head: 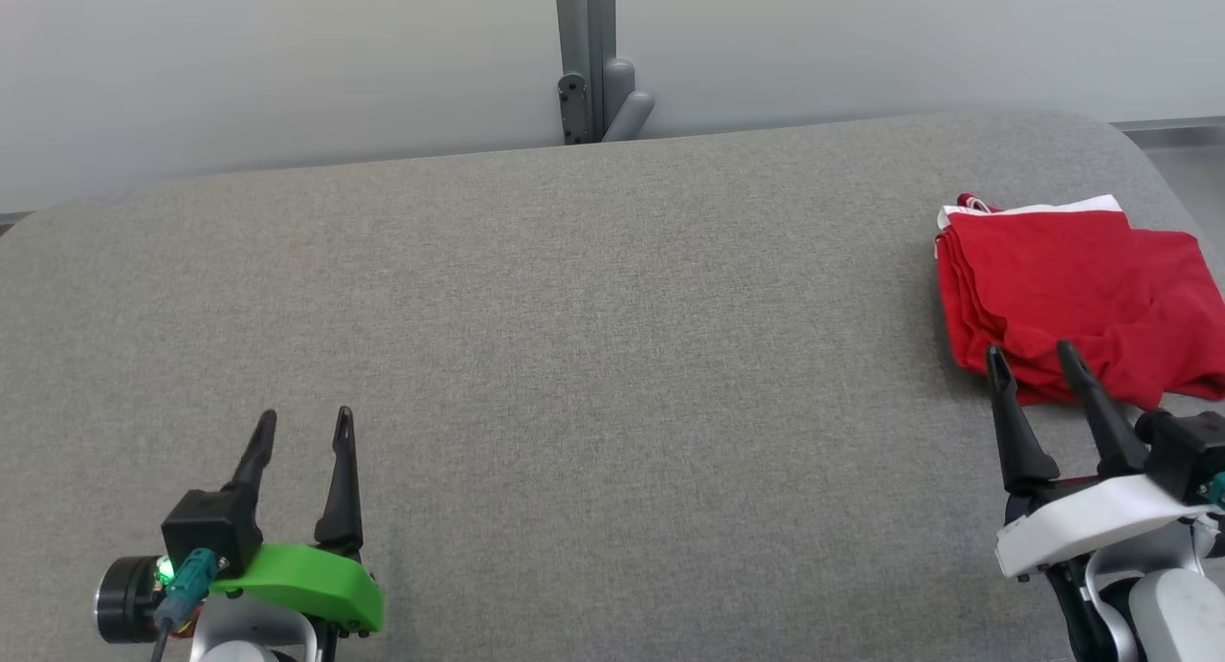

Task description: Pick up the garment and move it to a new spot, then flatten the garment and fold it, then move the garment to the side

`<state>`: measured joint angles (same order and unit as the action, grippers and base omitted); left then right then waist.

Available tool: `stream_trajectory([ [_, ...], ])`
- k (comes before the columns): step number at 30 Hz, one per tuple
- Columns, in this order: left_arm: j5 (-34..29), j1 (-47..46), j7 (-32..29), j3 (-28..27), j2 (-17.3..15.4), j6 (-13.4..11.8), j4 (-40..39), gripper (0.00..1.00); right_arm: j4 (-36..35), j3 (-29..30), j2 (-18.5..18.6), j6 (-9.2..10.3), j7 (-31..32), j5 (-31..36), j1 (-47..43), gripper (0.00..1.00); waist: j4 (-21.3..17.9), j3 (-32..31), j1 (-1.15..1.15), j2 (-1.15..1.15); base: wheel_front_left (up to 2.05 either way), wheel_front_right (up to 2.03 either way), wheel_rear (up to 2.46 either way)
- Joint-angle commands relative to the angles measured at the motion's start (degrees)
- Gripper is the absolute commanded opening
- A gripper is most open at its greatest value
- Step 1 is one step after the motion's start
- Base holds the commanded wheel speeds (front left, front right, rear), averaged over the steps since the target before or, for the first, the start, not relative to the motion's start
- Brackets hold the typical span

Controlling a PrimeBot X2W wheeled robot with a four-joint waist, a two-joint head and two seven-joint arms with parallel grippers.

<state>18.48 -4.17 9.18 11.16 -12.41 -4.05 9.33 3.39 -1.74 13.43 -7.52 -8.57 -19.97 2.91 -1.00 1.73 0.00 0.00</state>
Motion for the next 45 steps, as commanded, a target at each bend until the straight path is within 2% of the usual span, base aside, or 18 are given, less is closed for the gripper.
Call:
stream_trajectory([
  [1,0.1,0.1,-0.1,0.1,0.3,0.0,0.7,0.00,0.7,-0.1,-0.4,0.00,0.0,-0.1,-0.2,0.00,0.0,0.0,0.00,0.00,0.00,0.00,0.00],
  [5,1.2,0.5,-0.1,0.3,1.0,0.2,1.7,0.00,1.9,0.0,-1.1,-0.01,0.4,-1.2,-0.7,0.00,0.0,0.0,0.00,0.00,0.00,0.00,0.00],
  [25,20.6,-0.9,0.5,0.6,3.2,3.2,2.7,0.00,5.1,6.4,-2.7,0.00,8.2,-19.6,1.2,0.00,0.2,-0.2,0.00,0.00,0.00,0.00,0.00],
  [45,36.0,-1.9,1.0,0.9,4.9,5.5,3.4,0.00,7.6,11.8,-4.2,0.01,14.6,-34.0,2.7,0.00,0.3,-0.5,0.00,0.00,0.00,0.00,0.00],
])
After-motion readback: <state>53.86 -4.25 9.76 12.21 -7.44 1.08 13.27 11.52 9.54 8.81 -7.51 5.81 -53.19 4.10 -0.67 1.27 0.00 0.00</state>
